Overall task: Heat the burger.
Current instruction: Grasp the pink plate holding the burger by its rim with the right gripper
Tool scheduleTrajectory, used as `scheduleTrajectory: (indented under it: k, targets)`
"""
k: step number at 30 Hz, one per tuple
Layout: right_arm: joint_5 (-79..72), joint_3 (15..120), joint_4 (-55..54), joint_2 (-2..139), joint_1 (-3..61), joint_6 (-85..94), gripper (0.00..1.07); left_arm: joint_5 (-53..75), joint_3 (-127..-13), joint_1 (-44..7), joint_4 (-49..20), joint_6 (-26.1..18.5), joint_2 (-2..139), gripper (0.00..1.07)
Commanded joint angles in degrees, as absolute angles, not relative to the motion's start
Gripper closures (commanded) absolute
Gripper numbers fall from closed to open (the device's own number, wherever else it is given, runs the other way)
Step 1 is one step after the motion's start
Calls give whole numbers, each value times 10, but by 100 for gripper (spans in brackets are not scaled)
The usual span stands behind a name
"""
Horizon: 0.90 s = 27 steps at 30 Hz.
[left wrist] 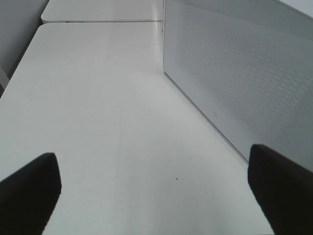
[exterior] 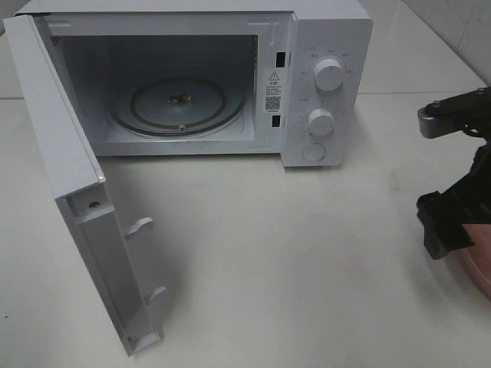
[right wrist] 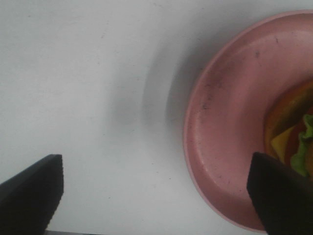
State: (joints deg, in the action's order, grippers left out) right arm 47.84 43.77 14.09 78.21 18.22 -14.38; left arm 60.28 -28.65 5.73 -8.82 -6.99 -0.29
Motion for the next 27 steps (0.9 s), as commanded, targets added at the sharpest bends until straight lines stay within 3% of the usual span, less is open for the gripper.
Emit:
scheduleTrajectory:
  k: [1,13,27]
  targets:
    - [483,442,147,782,156,-125,12,595,-285,58,-87,-70,-14,9]
    - [456,442,133,800,36,-104,17,595,-285,58,-87,-70,-14,9]
    - [419,442,83,884,33,-62,21,595,-285,58,-87,-70,-14,9]
